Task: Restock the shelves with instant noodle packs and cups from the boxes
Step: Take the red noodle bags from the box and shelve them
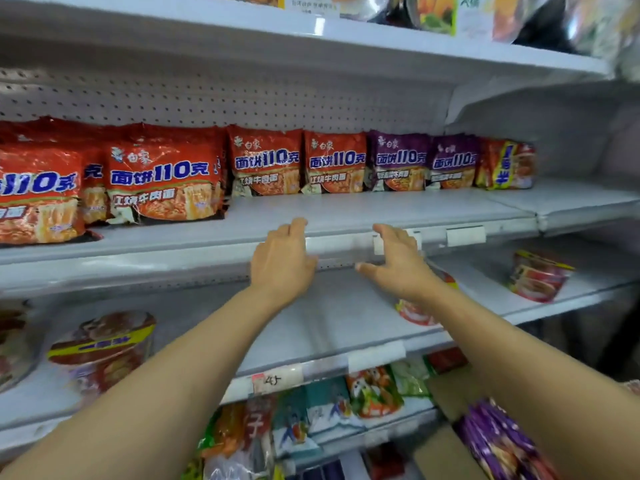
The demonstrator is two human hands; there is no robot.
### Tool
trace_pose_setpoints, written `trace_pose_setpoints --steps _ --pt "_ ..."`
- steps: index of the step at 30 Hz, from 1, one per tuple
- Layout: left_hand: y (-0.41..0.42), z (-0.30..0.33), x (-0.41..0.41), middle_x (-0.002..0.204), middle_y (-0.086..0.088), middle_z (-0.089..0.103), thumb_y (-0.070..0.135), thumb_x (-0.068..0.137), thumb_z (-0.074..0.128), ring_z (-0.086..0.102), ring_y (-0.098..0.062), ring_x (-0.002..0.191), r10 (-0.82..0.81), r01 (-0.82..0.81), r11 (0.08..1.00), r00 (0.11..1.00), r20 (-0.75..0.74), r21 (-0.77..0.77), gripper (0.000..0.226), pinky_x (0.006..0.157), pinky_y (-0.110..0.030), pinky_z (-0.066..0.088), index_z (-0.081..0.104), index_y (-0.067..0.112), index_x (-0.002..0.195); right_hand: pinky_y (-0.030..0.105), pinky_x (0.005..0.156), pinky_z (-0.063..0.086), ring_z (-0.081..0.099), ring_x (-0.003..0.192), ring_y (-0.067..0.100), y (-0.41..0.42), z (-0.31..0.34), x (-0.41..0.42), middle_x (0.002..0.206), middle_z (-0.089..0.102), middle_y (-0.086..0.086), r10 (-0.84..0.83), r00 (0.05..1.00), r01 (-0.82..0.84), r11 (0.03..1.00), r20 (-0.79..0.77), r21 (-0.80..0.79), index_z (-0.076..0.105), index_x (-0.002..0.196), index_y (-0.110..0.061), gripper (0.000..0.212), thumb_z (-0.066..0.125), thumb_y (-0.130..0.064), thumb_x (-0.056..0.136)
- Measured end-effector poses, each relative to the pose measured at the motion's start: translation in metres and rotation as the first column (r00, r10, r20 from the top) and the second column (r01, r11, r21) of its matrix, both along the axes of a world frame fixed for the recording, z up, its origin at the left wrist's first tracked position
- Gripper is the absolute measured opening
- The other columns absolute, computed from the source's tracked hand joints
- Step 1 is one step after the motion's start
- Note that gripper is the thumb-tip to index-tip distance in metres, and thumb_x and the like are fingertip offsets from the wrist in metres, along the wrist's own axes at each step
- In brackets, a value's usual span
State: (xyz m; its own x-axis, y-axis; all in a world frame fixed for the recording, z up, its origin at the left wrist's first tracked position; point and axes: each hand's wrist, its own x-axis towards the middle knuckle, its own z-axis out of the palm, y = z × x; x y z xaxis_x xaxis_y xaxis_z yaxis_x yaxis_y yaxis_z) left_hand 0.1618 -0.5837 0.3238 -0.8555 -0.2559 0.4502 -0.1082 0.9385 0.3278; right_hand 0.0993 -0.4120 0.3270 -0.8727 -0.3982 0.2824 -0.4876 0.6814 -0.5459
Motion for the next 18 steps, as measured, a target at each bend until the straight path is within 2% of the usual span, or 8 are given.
trace_pose_setpoints --steps 4,7,11,15,18 --pt "0.05 -0.025 -0.012 0.134 -0.01 0.051 0.027 0.093 0.056 0.047 -0.03 0.121 -0.141 0.141 0.99 0.99 0.014 0.021 0.055 0.085 -0.042 0.044 0.032 0.016 0.141 0.041 0.112 0.026 0.021 0.138 0.029 0.05 -0.026 0.003 0.149 0.027 0.011 -0.114 0.992 0.113 0.993 0.061 0.024 0.025 0.147 -0.017 0.076 0.067 -0.035 0.086" --pt "0.089 -0.048 -0.025 0.134 -0.009 0.05 0.028 0.093 0.056 0.048 -0.029 0.12 -0.207 0.205 0.978 0.975 0.079 0.03 0.057 0.082 -0.039 0.044 0.03 0.018 0.143 0.038 0.11 0.026 0.023 0.136 0.031 0.09 -0.048 0.004 0.148 0.029 0.011 -0.194 0.977 0.189 0.98 0.087 0.063 0.026 0.147 -0.017 0.078 0.068 -0.036 0.084" --pt "0.145 -0.08 -0.044 0.134 -0.009 0.051 0.029 0.091 0.059 0.049 -0.03 0.12 -0.301 0.292 0.953 0.94 0.162 0.076 0.056 0.088 -0.04 0.046 0.032 0.017 0.14 0.032 0.105 0.024 0.024 0.134 0.03 0.152 -0.076 0.004 0.142 0.032 0.014 -0.246 0.956 0.234 0.968 0.162 0.091 0.027 0.144 -0.013 0.072 0.066 -0.03 0.087" --pt "0.206 -0.113 -0.062 0.132 -0.012 0.053 0.032 0.088 0.06 0.051 -0.033 0.117 -0.363 0.355 0.931 0.893 0.267 0.079 0.053 0.089 -0.042 0.047 0.038 0.017 0.133 0.034 0.107 0.024 0.021 0.136 0.032 0.219 -0.11 0.0 0.143 0.03 0.014 -0.331 0.916 0.318 0.943 0.224 0.094 0.026 0.145 -0.013 0.074 0.066 -0.033 0.086" --pt "0.251 -0.137 -0.073 0.133 -0.011 0.052 0.033 0.088 0.061 0.05 -0.031 0.12 -0.415 0.393 0.91 0.851 0.322 0.135 0.056 0.091 -0.042 0.047 0.036 0.017 0.136 0.034 0.107 0.024 0.023 0.134 0.031 0.265 -0.133 -0.002 0.142 0.031 0.013 -0.391 0.881 0.376 0.92 0.267 0.107 0.029 0.144 -0.015 0.071 0.066 -0.032 0.086"
